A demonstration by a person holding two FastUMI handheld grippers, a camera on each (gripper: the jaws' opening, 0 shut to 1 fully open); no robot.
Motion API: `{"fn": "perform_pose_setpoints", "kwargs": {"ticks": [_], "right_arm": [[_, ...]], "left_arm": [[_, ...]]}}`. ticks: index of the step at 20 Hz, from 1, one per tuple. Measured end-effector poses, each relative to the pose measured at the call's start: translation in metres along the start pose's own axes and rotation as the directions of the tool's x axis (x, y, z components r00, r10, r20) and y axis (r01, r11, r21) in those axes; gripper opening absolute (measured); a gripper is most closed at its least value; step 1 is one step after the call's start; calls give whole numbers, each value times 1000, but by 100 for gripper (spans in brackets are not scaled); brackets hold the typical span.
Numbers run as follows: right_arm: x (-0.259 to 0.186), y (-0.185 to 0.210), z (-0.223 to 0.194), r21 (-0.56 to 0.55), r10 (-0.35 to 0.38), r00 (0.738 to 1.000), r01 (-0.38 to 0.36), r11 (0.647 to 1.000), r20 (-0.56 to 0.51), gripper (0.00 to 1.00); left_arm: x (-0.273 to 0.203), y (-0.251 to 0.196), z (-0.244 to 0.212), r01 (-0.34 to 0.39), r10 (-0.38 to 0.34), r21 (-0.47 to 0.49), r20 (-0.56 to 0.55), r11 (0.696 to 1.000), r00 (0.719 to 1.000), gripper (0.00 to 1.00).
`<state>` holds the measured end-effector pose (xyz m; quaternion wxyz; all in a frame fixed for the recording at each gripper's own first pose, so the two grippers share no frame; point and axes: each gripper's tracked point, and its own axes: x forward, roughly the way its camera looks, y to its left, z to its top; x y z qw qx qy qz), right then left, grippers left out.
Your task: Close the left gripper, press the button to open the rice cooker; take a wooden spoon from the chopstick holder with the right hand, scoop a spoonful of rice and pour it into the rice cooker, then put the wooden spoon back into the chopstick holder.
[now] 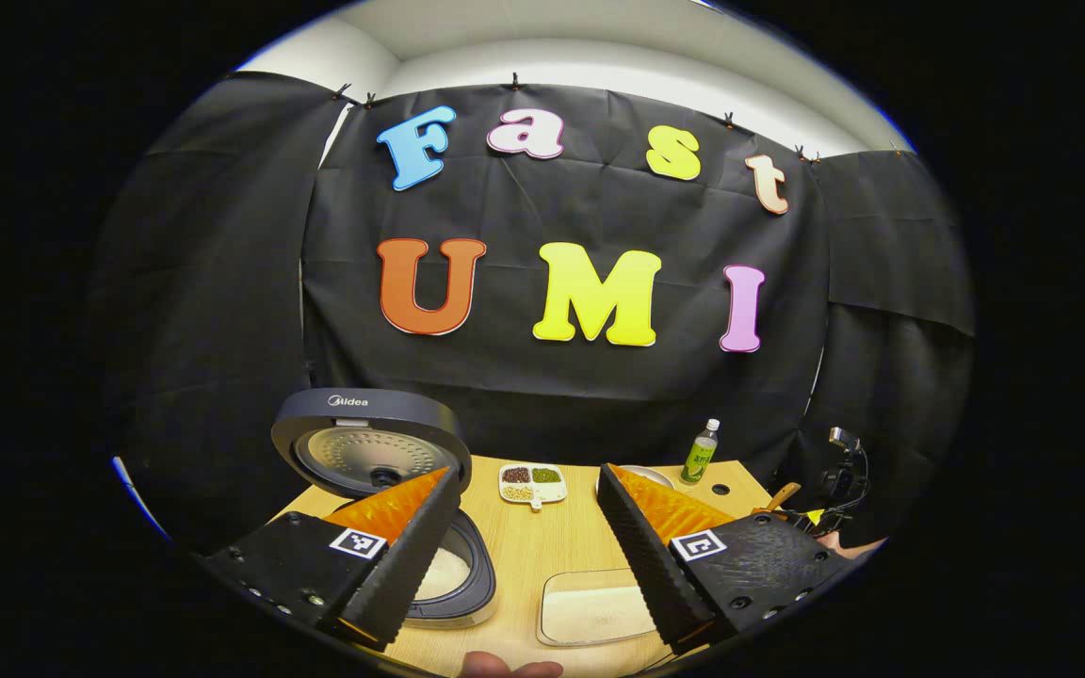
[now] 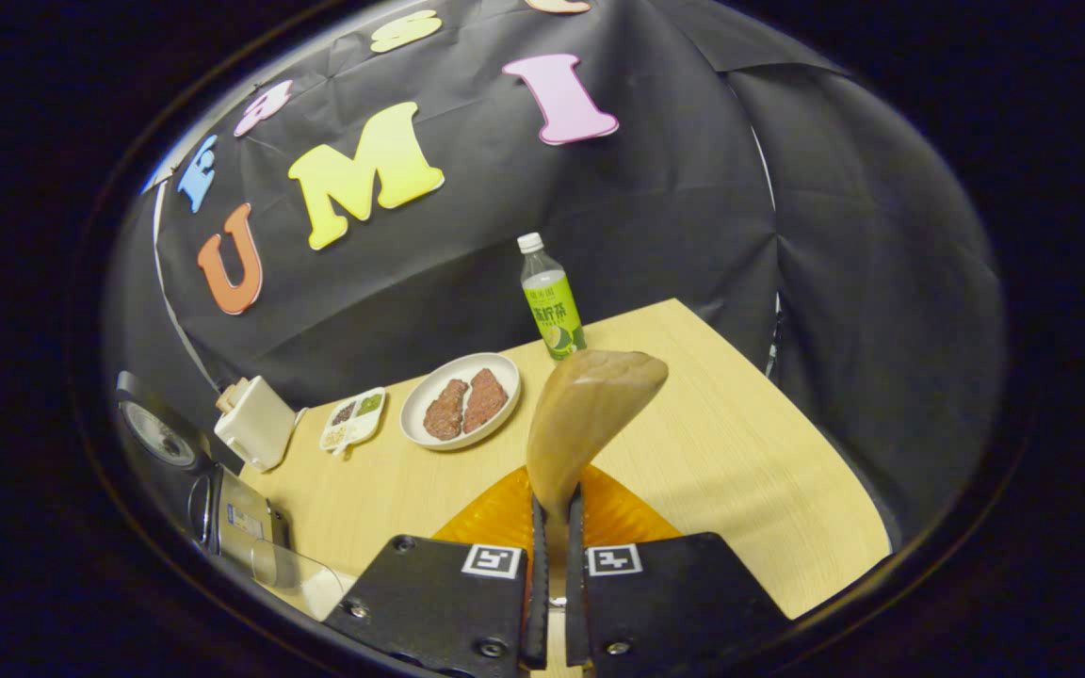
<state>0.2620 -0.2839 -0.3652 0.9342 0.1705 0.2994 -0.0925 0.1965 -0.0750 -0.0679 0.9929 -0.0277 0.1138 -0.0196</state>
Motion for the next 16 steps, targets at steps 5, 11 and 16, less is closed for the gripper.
{"fn": "perform_pose_setpoints", "kwargs": {"ticks": [5,11,16], "right_arm": [[6,-9,-3,40,-6,1000,6,999,17,16],[-25,-15,19,28,-30,996,28,999,86,76],[-75,-21,60,-35,-111,970,121,992,214,77]], "left_arm": [[1,-4,-1,-7,7,-7,-3,1000,1000,95],[1,-3,5,-1,1,-14,9,1000,1000,95],[3,16,19,-25,25,5,52,1000,998,95]]}}
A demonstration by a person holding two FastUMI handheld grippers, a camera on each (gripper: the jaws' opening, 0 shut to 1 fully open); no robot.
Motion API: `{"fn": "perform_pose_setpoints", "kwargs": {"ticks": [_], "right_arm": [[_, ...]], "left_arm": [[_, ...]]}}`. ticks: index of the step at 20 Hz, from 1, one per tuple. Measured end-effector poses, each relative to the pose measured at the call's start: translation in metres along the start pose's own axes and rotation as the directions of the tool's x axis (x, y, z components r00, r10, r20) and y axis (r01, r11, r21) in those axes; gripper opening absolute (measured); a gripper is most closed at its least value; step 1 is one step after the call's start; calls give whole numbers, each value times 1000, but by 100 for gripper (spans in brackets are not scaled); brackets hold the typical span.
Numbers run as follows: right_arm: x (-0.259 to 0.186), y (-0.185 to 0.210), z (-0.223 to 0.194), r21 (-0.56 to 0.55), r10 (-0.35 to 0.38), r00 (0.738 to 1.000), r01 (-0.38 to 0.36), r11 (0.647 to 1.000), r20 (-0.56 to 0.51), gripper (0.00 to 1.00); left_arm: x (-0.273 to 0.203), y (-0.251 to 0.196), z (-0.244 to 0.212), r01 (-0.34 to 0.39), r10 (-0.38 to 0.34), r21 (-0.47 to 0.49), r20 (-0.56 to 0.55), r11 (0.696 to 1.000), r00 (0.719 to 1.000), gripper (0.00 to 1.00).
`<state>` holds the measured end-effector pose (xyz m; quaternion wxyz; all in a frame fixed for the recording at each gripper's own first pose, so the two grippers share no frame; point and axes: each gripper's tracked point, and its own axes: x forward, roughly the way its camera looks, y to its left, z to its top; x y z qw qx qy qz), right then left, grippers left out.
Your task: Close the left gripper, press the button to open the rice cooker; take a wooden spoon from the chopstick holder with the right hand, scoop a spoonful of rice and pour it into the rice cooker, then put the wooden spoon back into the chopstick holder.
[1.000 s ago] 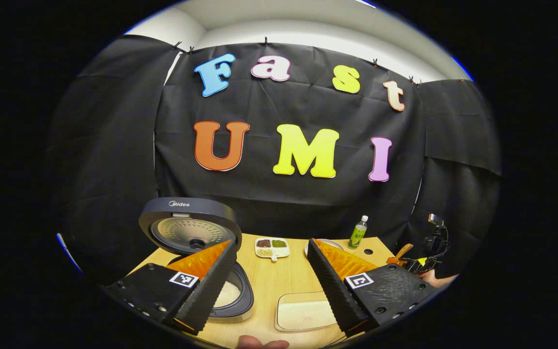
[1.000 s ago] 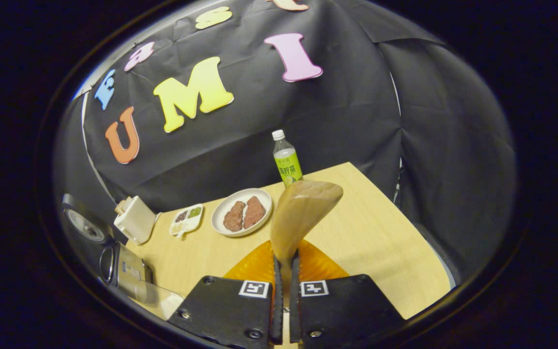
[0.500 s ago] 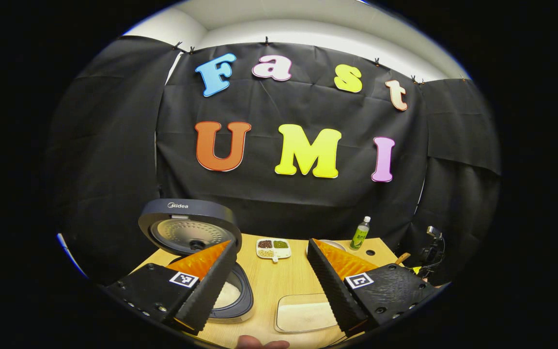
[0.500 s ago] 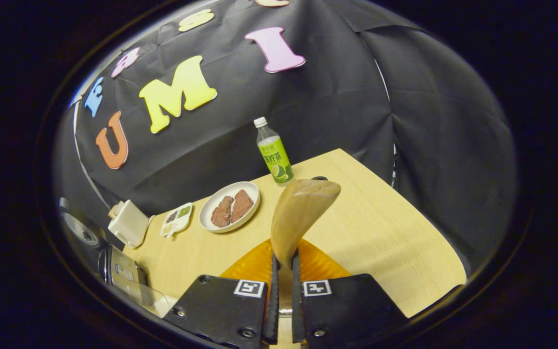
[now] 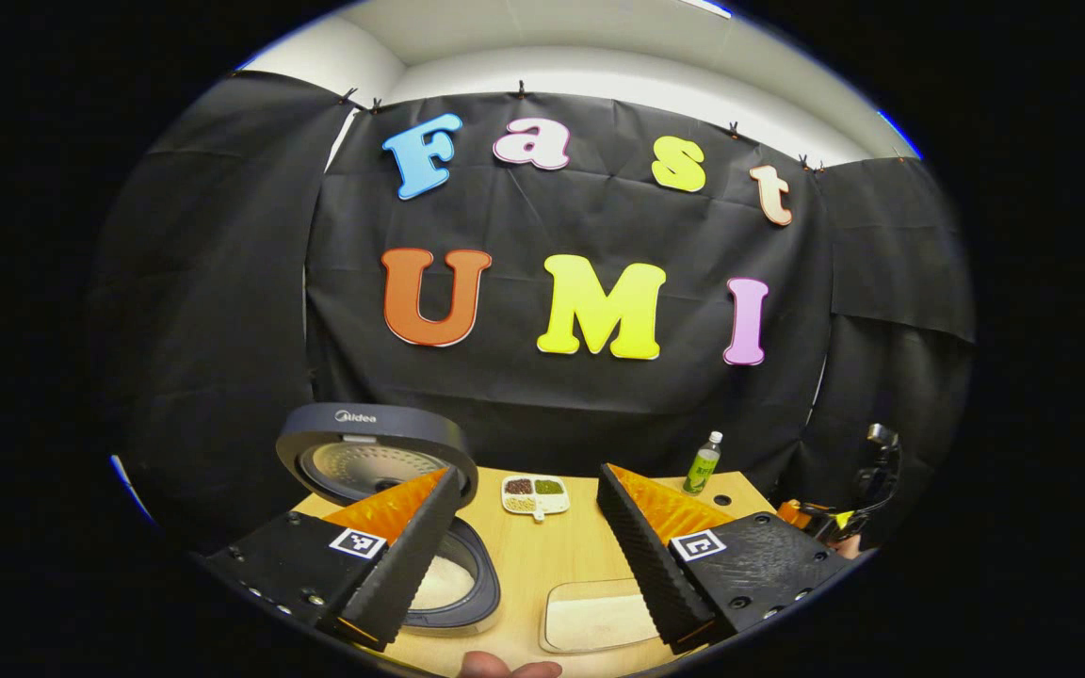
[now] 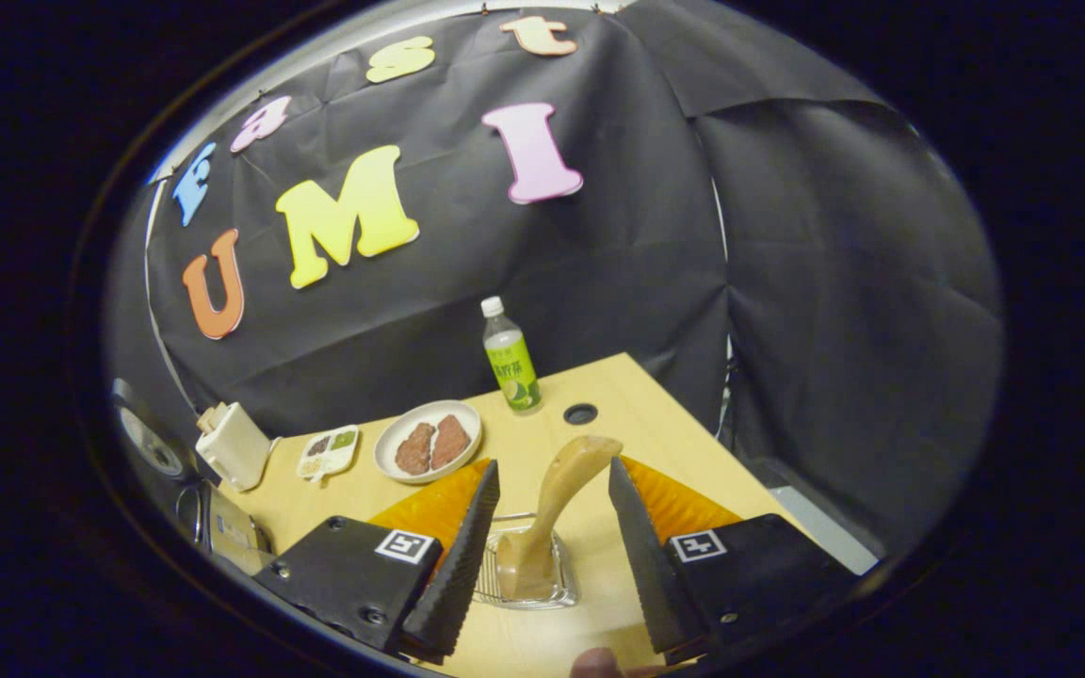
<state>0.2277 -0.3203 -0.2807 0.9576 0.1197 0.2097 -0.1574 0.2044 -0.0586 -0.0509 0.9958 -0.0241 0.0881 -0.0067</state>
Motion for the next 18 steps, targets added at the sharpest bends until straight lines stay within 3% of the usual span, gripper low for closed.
{"fn": "perform_pose_setpoints", "kwargs": {"ticks": [3,4,7,8,9,10,11,12,14,17,18], "right_arm": [[-32,11,33,-45,4,997,0,999,78,92],[-42,17,45,-60,6,994,0,998,105,85],[-74,40,71,-87,37,987,-23,996,160,92],[-84,46,76,-96,40,984,-23,995,173,100],[-94,51,79,-112,42,983,-22,993,176,92],[-104,57,81,-127,47,981,-23,992,187,100],[-114,62,84,-141,50,979,-22,990,198,100],[-125,67,85,-150,56,977,-25,988,206,94],[-144,73,84,-171,68,974,-30,985,218,94],[-168,55,81,-228,20,968,39,973,250,94],[-177,52,77,-235,11,968,50,971,249,100]], "left_arm": [[8,25,16,-45,45,3,34,999,998,95],[10,36,23,-62,62,-4,42,998,997,95],[17,66,37,-111,112,-39,41,993,993,95],[21,79,42,-132,134,-40,43,990,990,94],[27,91,50,-151,153,-45,44,988,987,95],[33,100,57,-157,160,-55,47,986,986,95],[39,106,63,-158,161,-61,46,986,986,95],[48,112,67,-157,159,-56,41,986,986,95],[69,124,61,-161,161,-49,-6,986,987,95],[89,140,39,-198,192,-51,-107,979,976,95],[96,146,36,-208,201,-43,-121,977,972,95]]}}
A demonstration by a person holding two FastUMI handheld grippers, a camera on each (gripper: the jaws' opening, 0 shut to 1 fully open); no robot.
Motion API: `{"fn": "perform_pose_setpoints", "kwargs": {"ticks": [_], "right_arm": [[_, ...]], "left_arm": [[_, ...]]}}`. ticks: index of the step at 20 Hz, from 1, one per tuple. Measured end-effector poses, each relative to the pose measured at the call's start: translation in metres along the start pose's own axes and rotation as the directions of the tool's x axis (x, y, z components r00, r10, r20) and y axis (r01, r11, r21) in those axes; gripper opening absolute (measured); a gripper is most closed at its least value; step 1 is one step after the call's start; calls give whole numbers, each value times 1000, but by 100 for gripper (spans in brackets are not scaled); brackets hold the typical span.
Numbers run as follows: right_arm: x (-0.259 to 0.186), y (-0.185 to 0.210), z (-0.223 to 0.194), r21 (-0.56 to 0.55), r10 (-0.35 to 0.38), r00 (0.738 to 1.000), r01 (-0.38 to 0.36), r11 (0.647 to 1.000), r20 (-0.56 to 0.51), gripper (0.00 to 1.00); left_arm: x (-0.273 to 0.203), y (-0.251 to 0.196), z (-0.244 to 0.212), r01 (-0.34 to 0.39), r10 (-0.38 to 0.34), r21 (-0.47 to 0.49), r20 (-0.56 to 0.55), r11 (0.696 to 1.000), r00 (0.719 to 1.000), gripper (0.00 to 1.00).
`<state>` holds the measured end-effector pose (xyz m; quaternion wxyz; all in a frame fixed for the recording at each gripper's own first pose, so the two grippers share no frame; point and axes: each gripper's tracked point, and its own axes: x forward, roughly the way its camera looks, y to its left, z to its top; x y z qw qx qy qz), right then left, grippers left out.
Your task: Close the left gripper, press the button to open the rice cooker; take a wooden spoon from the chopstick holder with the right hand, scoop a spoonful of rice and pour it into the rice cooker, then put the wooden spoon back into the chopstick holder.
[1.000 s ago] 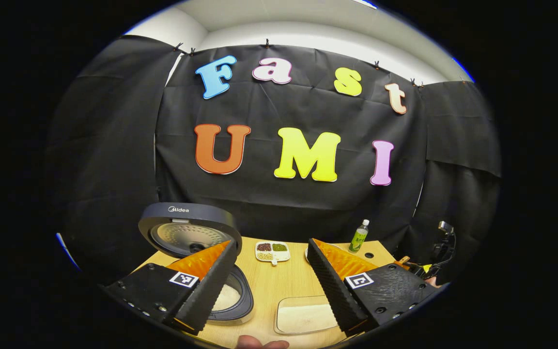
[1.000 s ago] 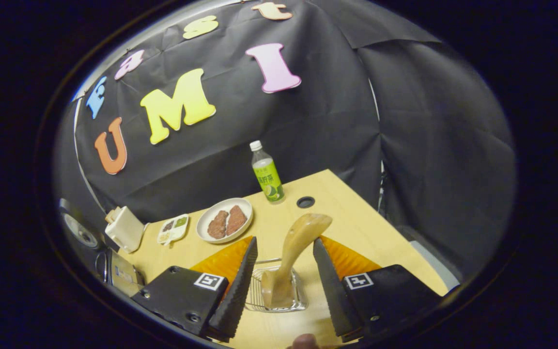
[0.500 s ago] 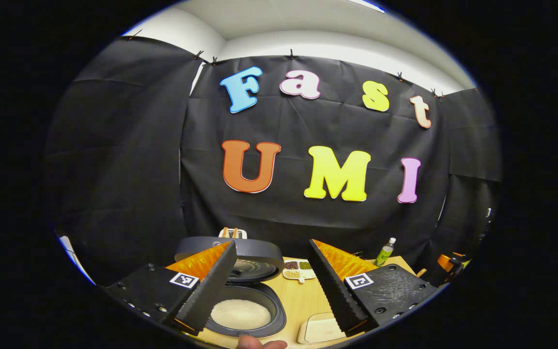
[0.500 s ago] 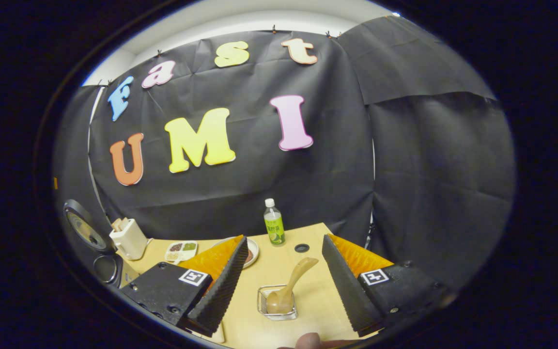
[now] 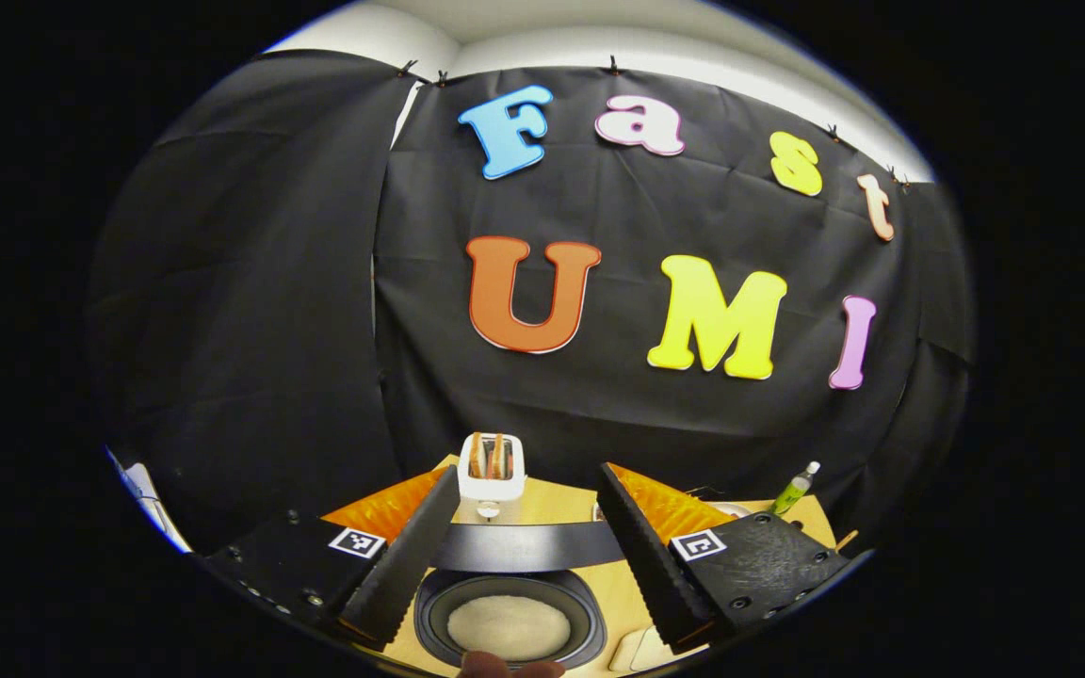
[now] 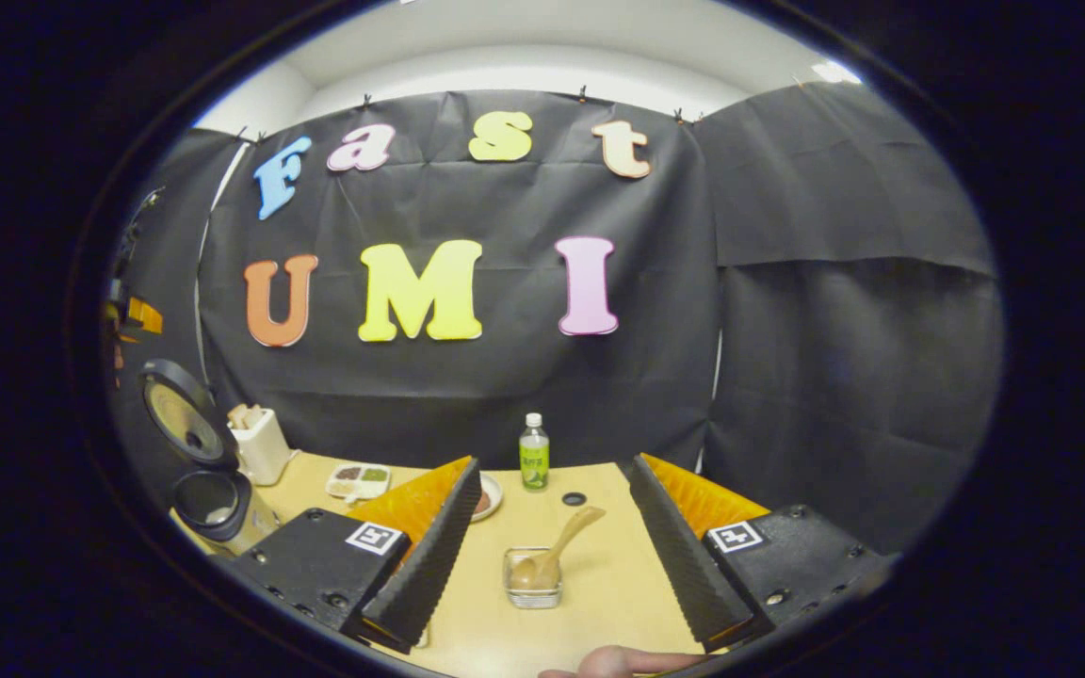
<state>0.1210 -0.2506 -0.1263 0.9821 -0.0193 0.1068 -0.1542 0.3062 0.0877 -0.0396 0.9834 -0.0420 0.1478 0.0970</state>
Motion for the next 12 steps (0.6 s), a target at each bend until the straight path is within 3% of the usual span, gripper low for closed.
{"fn": "perform_pose_setpoints", "kwargs": {"ticks": [1,2,3,4,7,8,12], "right_arm": [[-10,-4,-2,-4,-16,1000,16,1000,-7,94],[-18,-10,-4,2,-30,1000,30,1000,-8,100],[-25,-13,-5,16,-41,999,42,999,-13,94],[-32,-14,-10,27,-49,999,50,998,-23,100],[-46,-16,-14,38,-75,997,76,996,-32,100],[-48,-15,-15,36,-80,996,81,996,-31,94],[-53,-1,-16,52,-70,997,71,996,-36,100]], "left_arm": [[8,1,0,-3,3,4,-8,1000,1000,95],[15,3,1,-4,4,2,-7,1000,1000,95],[21,2,-1,4,-4,-5,-19,1000,1000,95],[27,2,-4,12,-12,-15,-36,1000,999,95],[39,11,-16,-2,1,-7,-85,1000,996,95],[40,13,-22,-12,11,-5,-104,1000,994,95],[30,12,-42,-19,21,11,-177,1000,984,95]]}}
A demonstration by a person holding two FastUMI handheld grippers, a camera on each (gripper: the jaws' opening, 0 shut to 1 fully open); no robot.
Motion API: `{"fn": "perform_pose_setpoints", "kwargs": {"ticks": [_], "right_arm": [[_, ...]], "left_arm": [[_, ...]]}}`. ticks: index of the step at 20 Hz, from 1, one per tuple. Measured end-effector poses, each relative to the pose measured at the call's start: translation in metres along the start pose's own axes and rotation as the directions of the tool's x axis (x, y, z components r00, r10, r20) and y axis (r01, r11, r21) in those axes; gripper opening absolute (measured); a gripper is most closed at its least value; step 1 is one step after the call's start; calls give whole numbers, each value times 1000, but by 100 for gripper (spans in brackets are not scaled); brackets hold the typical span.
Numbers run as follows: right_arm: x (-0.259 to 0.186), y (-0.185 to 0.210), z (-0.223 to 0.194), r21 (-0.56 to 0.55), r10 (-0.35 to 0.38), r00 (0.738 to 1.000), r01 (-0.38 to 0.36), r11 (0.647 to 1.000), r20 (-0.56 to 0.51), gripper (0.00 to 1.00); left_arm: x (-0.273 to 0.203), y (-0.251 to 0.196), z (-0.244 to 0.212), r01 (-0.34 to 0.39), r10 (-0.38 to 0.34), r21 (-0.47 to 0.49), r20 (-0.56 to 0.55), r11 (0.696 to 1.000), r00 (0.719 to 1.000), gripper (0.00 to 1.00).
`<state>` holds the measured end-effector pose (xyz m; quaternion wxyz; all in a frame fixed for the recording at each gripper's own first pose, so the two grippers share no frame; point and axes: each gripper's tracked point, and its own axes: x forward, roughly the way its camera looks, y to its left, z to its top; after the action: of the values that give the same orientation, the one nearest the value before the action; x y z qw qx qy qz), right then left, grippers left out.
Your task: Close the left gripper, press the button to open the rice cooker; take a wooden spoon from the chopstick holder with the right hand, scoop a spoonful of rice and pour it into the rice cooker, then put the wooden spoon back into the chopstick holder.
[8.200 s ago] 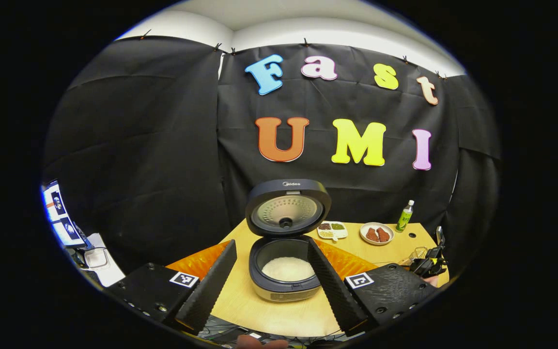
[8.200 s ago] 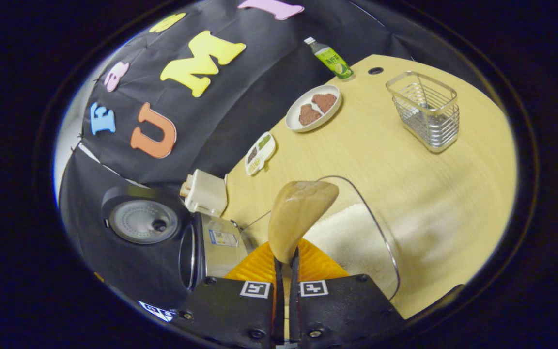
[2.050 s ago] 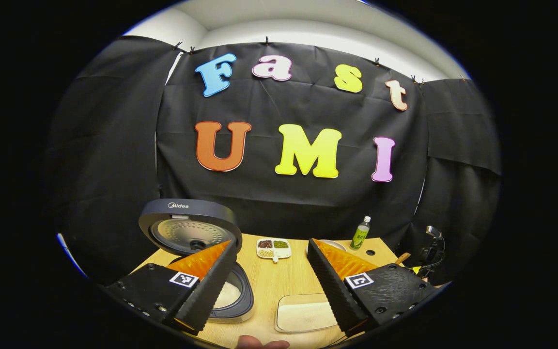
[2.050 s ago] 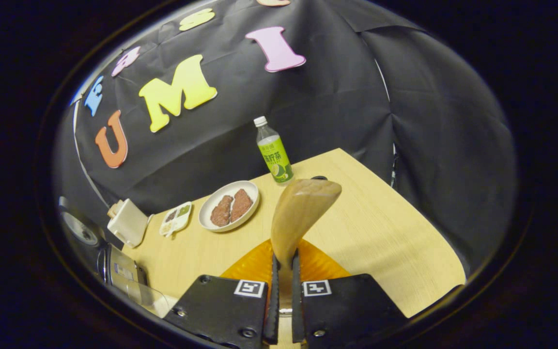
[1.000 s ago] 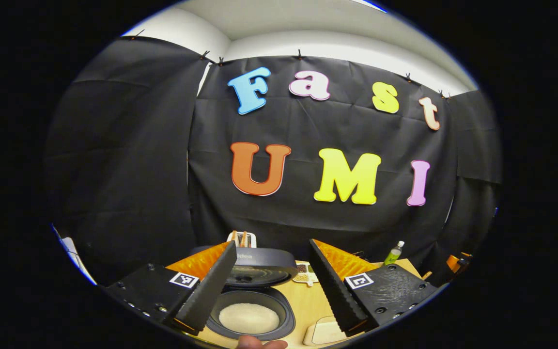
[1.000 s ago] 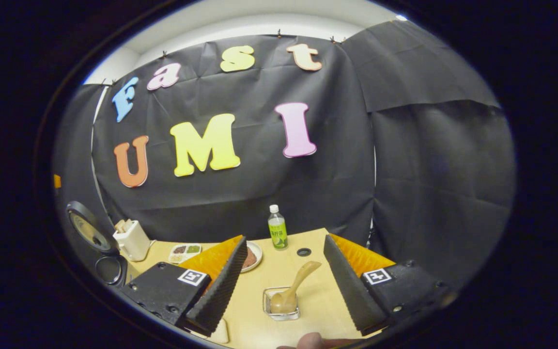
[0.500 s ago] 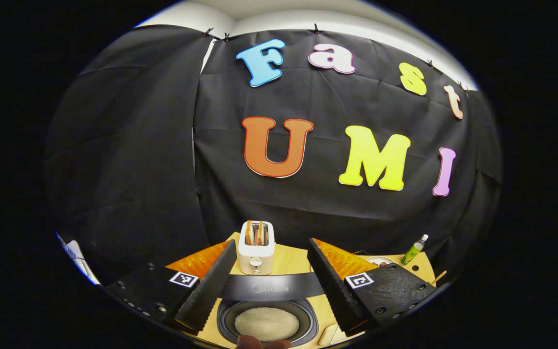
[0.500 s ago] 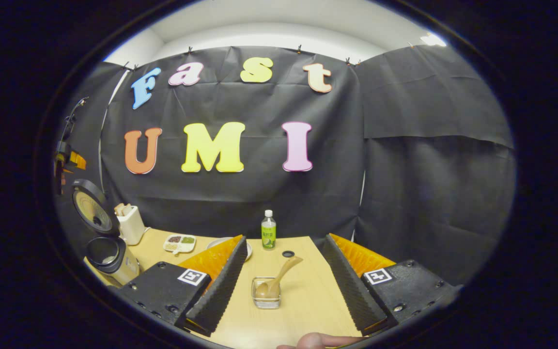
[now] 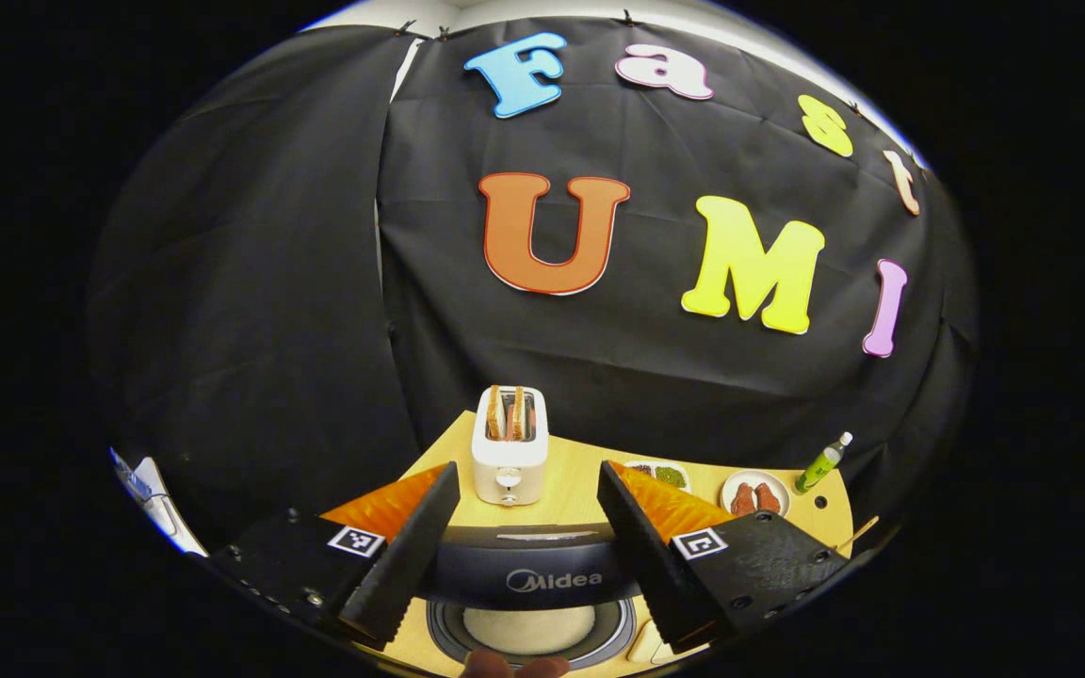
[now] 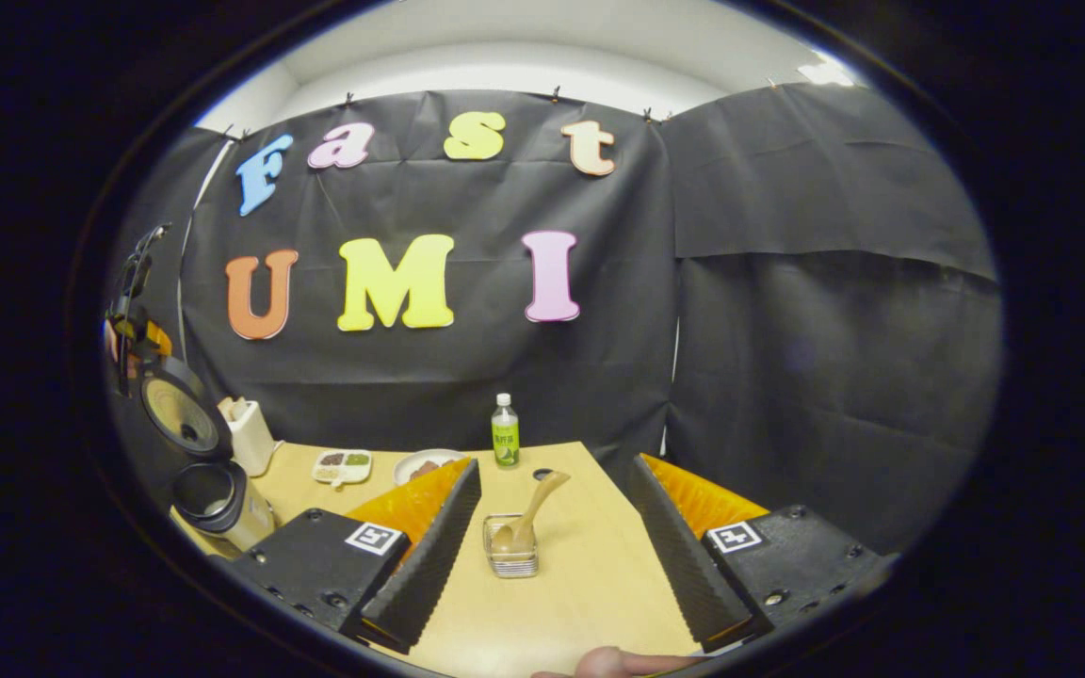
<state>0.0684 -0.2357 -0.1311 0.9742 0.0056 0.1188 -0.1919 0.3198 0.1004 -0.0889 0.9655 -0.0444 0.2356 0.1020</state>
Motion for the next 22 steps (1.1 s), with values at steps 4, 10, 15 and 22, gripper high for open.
{"fn": "perform_pose_setpoints", "kwargs": {"ticks": [4,10,15,22], "right_arm": [[2,13,-7,0,31,999,-31,1000,-18,100],[-4,32,-7,15,83,996,-82,996,-19,94],[-10,50,-17,59,132,989,-129,990,-60,100],[-13,74,-25,57,199,976,-194,979,-91,100]], "left_arm": [[-14,-4,-17,25,-25,0,-43,1000,999,96],[-47,-10,-73,66,-67,-10,-163,998,984,96],[-68,-14,-115,67,-69,-16,-224,998,972,97],[-84,-18,-165,59,-43,44,-311,997,950,97]]}}
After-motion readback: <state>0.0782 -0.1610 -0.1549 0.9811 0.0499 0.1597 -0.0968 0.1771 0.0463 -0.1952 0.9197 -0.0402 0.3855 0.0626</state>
